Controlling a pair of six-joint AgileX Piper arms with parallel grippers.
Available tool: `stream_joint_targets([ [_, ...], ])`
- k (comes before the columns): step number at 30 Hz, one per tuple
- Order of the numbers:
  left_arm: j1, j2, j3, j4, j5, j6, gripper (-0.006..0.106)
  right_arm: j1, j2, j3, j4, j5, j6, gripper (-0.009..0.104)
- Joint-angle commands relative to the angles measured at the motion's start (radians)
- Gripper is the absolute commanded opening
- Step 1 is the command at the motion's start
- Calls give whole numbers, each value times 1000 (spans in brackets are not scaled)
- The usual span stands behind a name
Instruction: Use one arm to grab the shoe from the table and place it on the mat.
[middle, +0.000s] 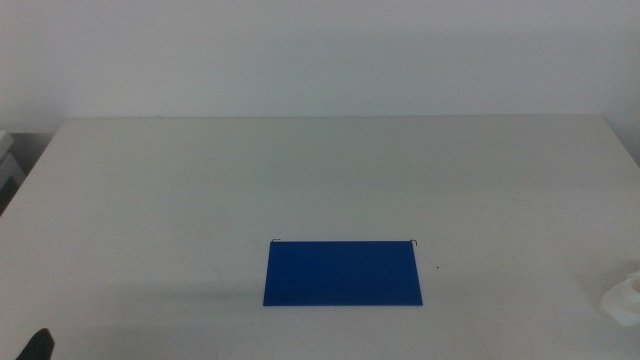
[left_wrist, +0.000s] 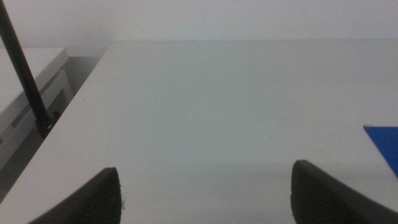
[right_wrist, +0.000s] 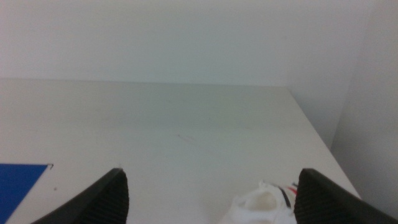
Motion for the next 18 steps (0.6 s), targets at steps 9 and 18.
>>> stream_joint_targets([
  [9, -4, -13, 7, -8, -80, -4, 94, 1, 146, -265, -7, 209, -6, 92],
  [18, -4, -13, 7, -8, -80, -4, 94, 1, 391, -525, -7, 483, -6, 92],
])
